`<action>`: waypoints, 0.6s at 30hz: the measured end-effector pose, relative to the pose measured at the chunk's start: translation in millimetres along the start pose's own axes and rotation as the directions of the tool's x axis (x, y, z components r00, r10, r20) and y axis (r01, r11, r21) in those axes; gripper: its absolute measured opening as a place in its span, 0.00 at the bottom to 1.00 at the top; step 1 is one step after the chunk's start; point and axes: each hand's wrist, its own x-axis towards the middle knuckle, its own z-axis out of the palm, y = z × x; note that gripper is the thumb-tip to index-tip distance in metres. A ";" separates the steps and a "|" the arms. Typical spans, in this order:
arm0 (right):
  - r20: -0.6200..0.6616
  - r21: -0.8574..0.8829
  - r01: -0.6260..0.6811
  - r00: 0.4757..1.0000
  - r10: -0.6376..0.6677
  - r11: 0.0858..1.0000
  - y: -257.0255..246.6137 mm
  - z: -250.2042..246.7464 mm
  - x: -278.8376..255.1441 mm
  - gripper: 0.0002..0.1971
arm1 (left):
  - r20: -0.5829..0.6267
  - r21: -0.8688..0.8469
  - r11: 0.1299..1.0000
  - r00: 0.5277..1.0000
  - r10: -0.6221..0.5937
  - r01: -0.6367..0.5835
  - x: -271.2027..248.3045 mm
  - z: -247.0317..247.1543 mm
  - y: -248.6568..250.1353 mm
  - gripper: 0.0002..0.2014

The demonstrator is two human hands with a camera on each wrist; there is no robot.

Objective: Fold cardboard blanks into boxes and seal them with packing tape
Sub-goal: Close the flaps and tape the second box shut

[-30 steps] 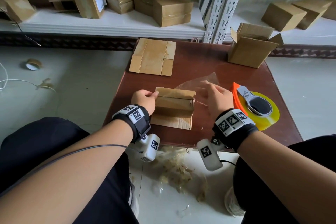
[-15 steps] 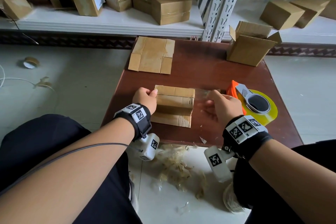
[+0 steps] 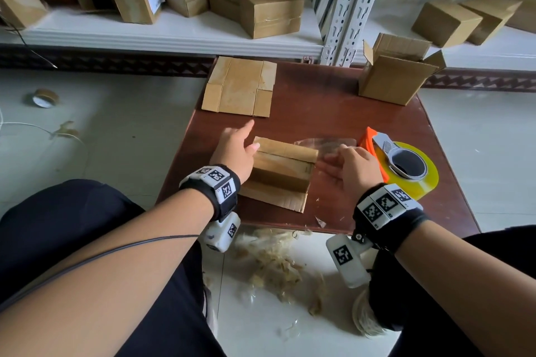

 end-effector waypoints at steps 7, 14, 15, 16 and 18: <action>-0.009 -0.151 0.145 0.989 -0.148 0.978 1.6 4.8 8.9 0.19 | 0.168 0.132 0.969 0.968 0.187 -0.210 -1.4 -3.6 6.2 0.10; -0.009 -0.338 0.277 0.955 -0.297 0.900 -0.3 2.0 5.0 0.29 | 0.202 0.004 0.989 0.969 0.143 -0.147 -2.0 1.5 14.7 0.09; -0.009 -0.350 0.284 0.952 -0.306 0.893 -0.2 1.4 5.5 0.27 | 0.205 -0.004 0.990 0.969 0.138 -0.141 -2.0 2.3 14.8 0.09; -0.010 -0.357 0.286 0.951 -0.310 0.889 0.3 0.6 5.9 0.25 | 0.208 -0.008 0.991 0.969 0.133 -0.134 -1.9 3.2 14.5 0.09; -0.009 -0.363 0.280 0.953 -0.303 0.889 0.5 0.1 4.7 0.22 | 0.215 -0.012 0.993 0.969 0.121 -0.121 -2.2 4.6 13.8 0.09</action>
